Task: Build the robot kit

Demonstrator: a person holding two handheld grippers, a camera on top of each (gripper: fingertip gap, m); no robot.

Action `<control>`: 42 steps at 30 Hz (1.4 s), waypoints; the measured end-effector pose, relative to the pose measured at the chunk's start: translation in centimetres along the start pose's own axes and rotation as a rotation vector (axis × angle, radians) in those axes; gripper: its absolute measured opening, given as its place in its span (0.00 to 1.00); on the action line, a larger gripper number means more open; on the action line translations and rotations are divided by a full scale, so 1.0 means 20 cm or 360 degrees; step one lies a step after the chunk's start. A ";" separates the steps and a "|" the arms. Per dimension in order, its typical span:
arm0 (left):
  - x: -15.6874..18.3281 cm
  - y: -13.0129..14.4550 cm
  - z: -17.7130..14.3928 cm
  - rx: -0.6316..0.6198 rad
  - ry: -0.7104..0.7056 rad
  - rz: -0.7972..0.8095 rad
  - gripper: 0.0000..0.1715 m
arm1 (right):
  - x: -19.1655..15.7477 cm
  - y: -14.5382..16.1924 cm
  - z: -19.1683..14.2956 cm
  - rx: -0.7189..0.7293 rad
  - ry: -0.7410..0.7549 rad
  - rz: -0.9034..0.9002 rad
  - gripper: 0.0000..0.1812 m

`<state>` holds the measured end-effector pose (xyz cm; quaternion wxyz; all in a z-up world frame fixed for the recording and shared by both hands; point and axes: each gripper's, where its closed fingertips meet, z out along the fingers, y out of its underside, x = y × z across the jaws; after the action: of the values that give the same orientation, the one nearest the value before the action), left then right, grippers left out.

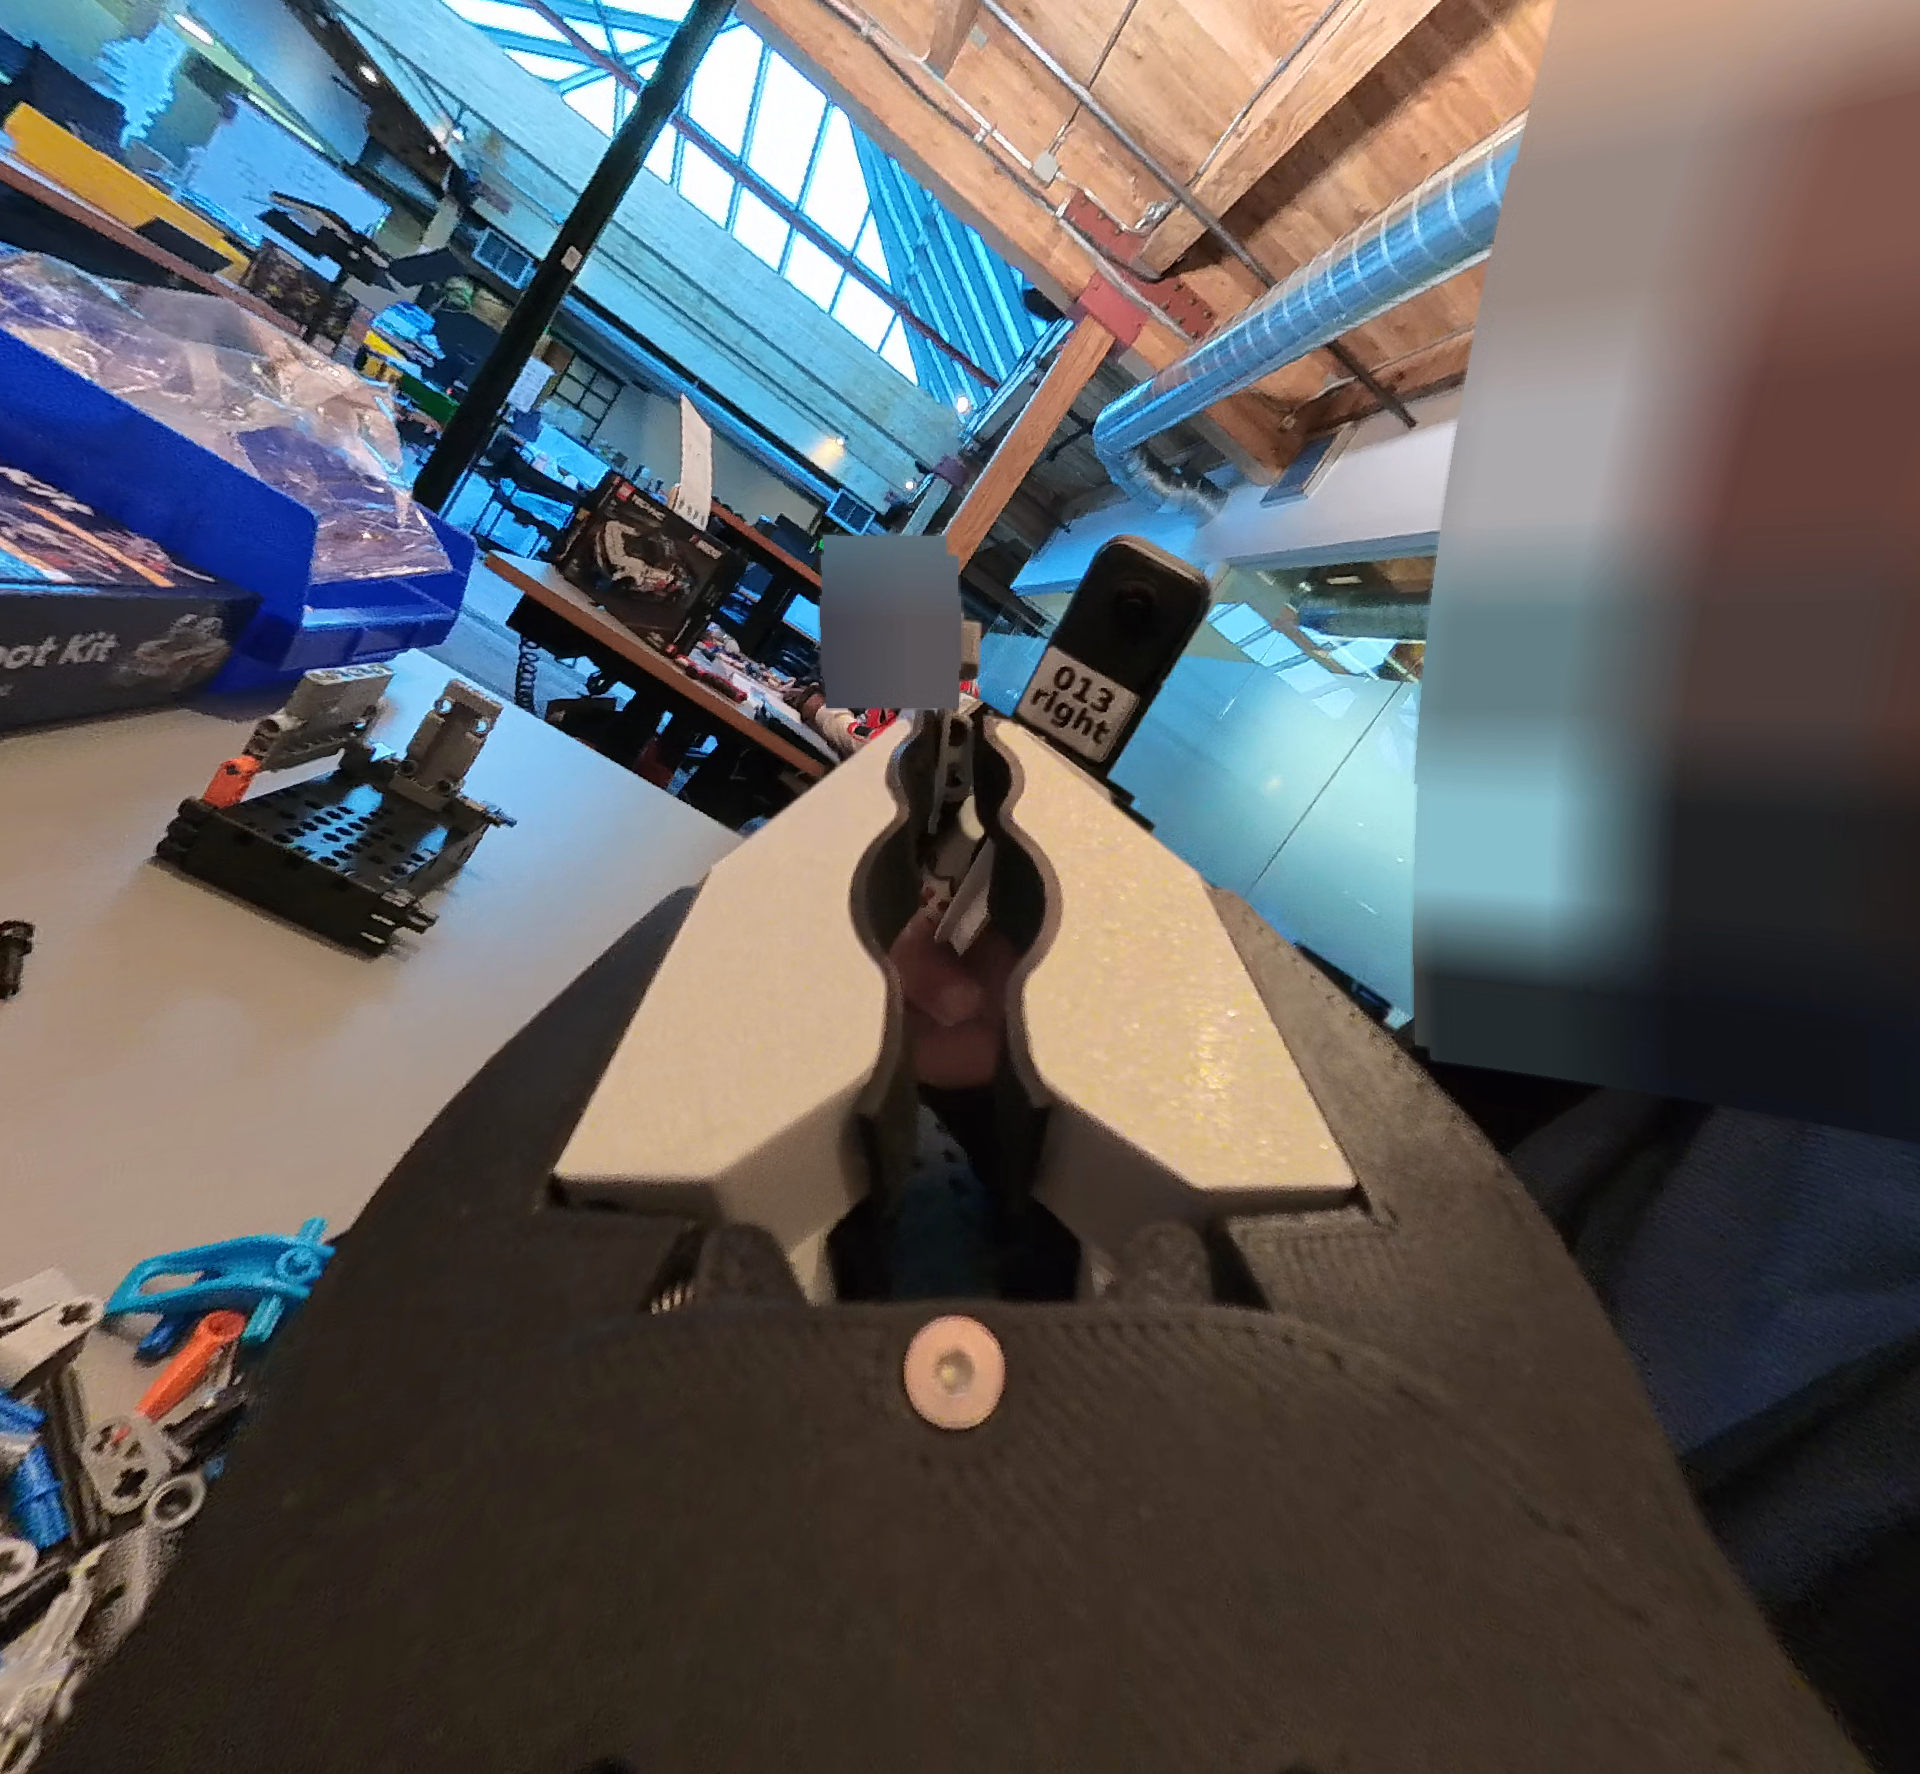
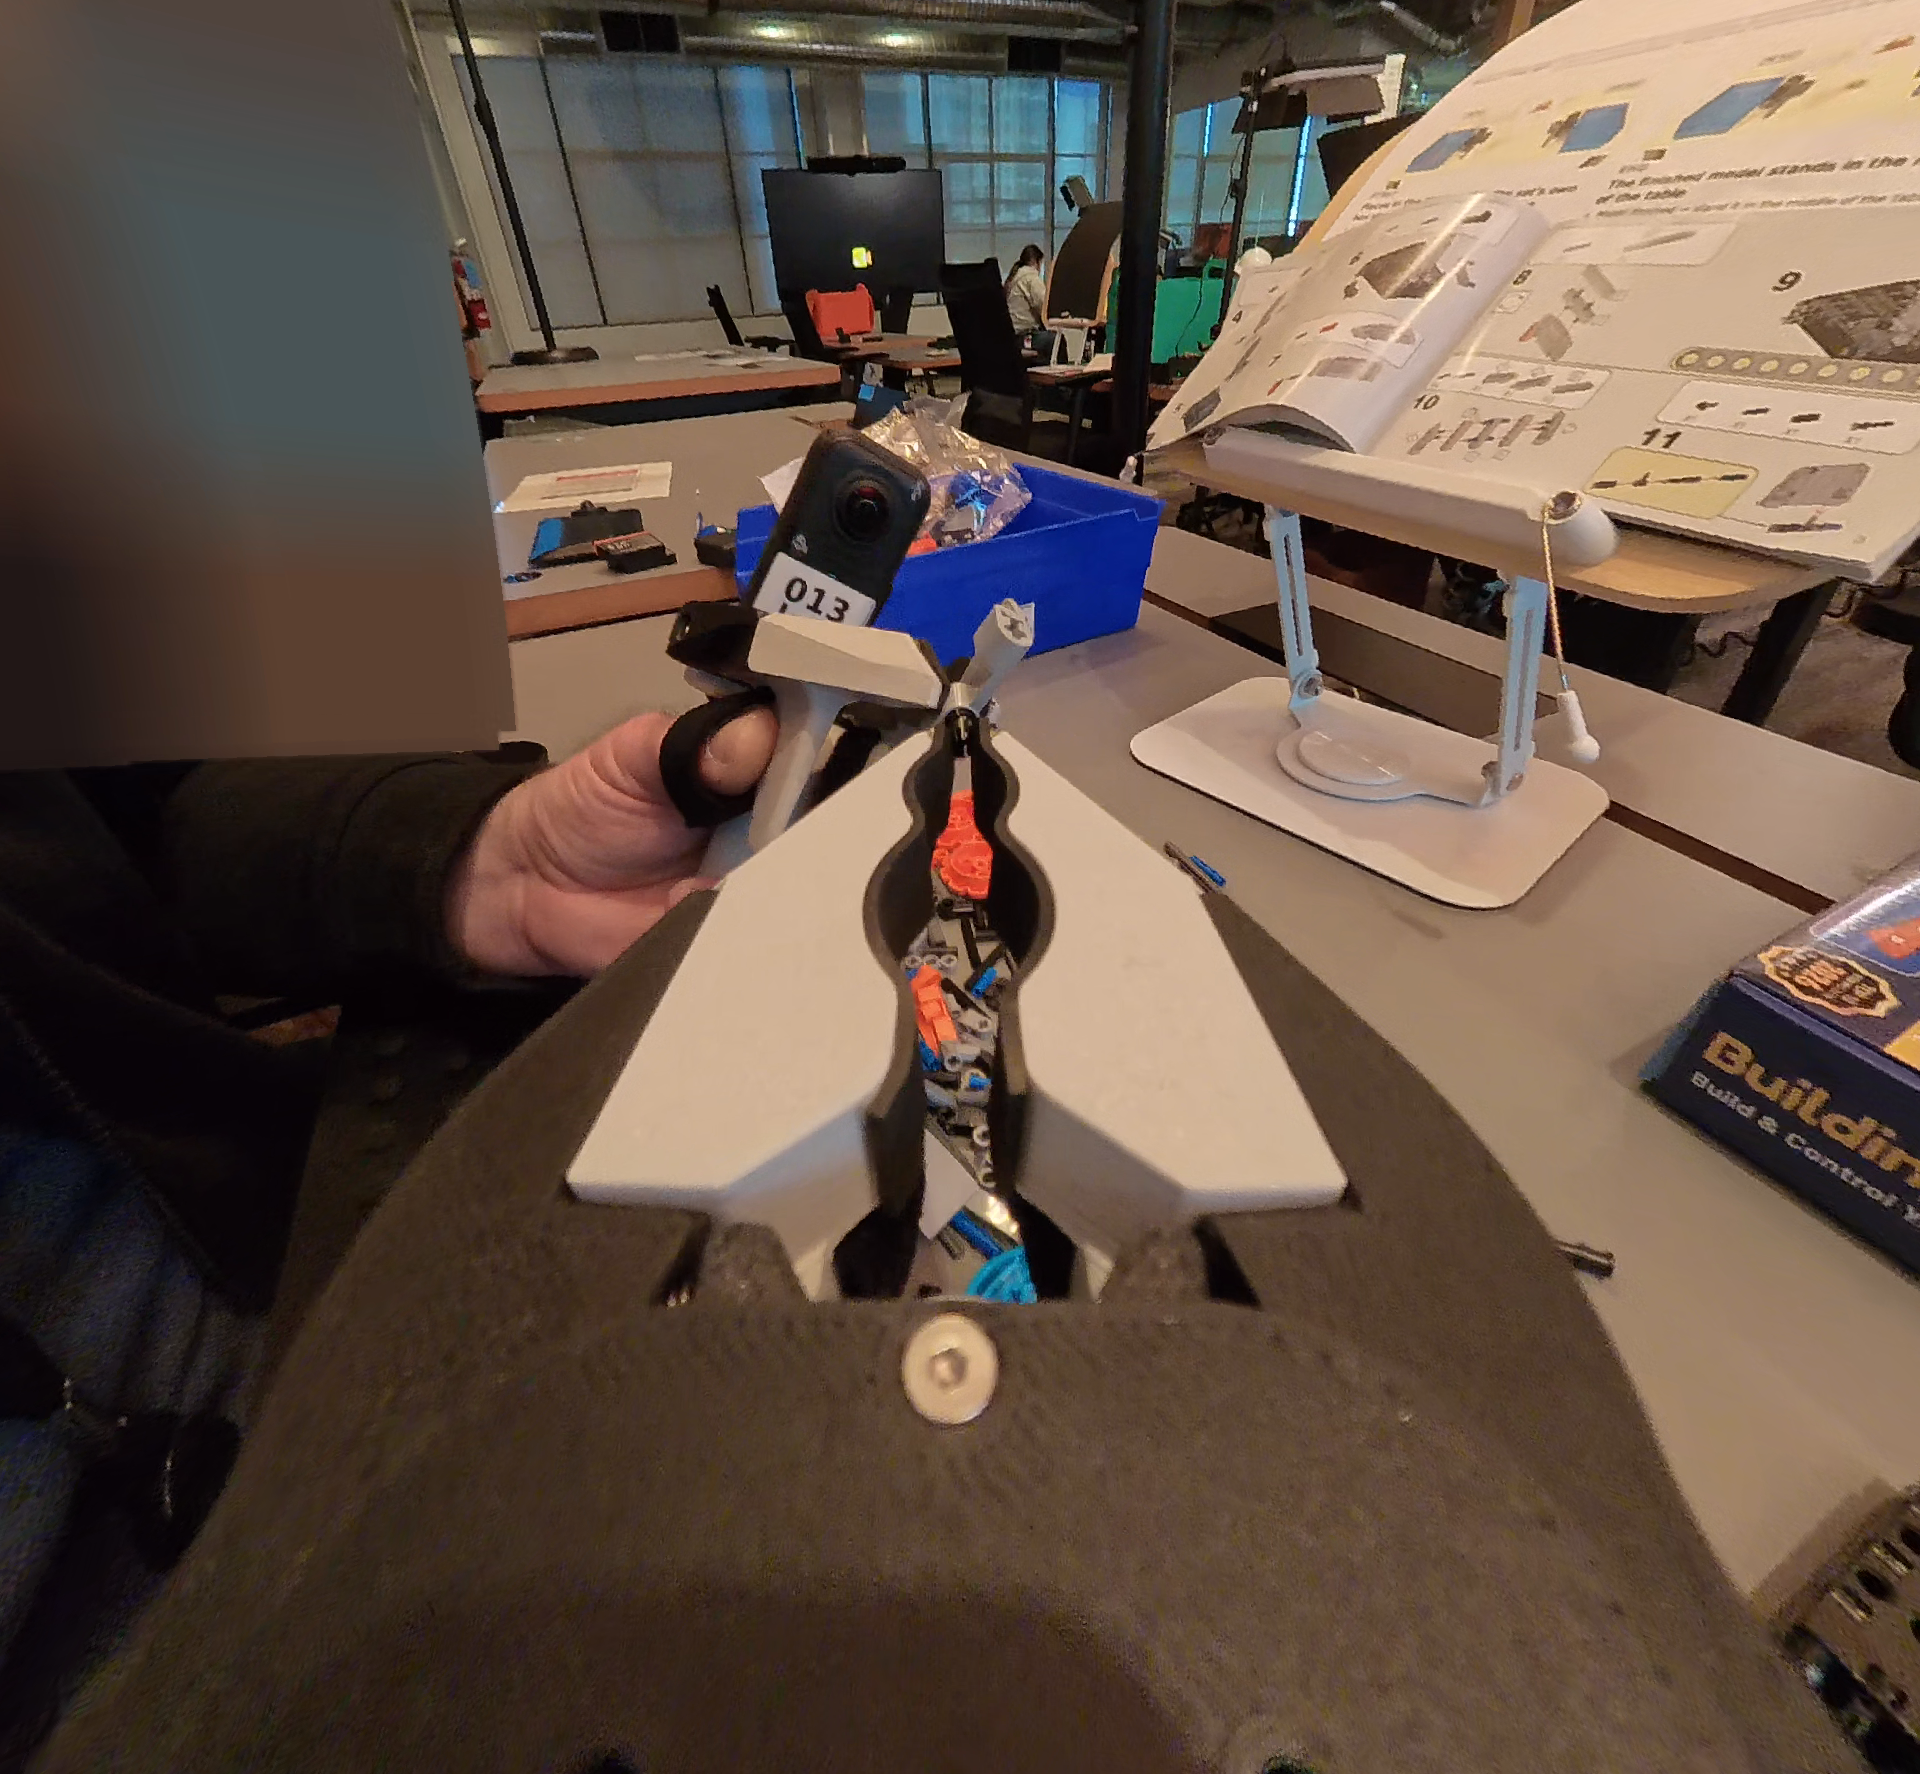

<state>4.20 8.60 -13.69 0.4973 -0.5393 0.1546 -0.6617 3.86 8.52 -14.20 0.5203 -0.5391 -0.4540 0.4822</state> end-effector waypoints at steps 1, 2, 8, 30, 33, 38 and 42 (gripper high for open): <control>0.00 0.00 0.00 0.0013 0.0000 0.0001 0.03 | 0.00 -0.01 0.00 0.0007 -0.0012 0.0014 0.00; 0.00 -0.01 0.00 0.0006 -0.0013 0.0014 0.03 | 0.00 -0.01 0.01 0.0001 -0.0009 0.0014 0.00; -0.02 -0.11 -0.07 0.0114 -0.0041 -0.0008 0.02 | 0.11 -0.04 -0.08 0.0011 0.0070 0.0054 0.04; -0.12 -0.37 -0.80 0.0402 -0.0434 0.0104 0.02 | 0.43 0.59 0.30 -0.1146 0.0010 -0.0124 0.05; -0.12 -0.39 -0.82 0.0450 -0.0407 0.0073 0.02 | 0.46 0.63 0.42 -0.1194 -0.0042 -0.0119 0.03; -0.10 -0.39 -0.80 0.0443 -0.0353 0.0083 0.02 | 0.50 0.75 0.58 -0.1327 -0.0079 -0.0133 0.04; -0.10 -0.40 -0.82 0.0485 -0.0338 0.0042 0.02 | 0.51 0.78 0.56 -0.1383 -0.0098 -0.0147 0.04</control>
<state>-14.14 8.56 -14.97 0.5955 -0.5225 0.0062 -0.6102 -6.26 19.24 -30.26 0.2525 -0.6724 -0.6536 0.2384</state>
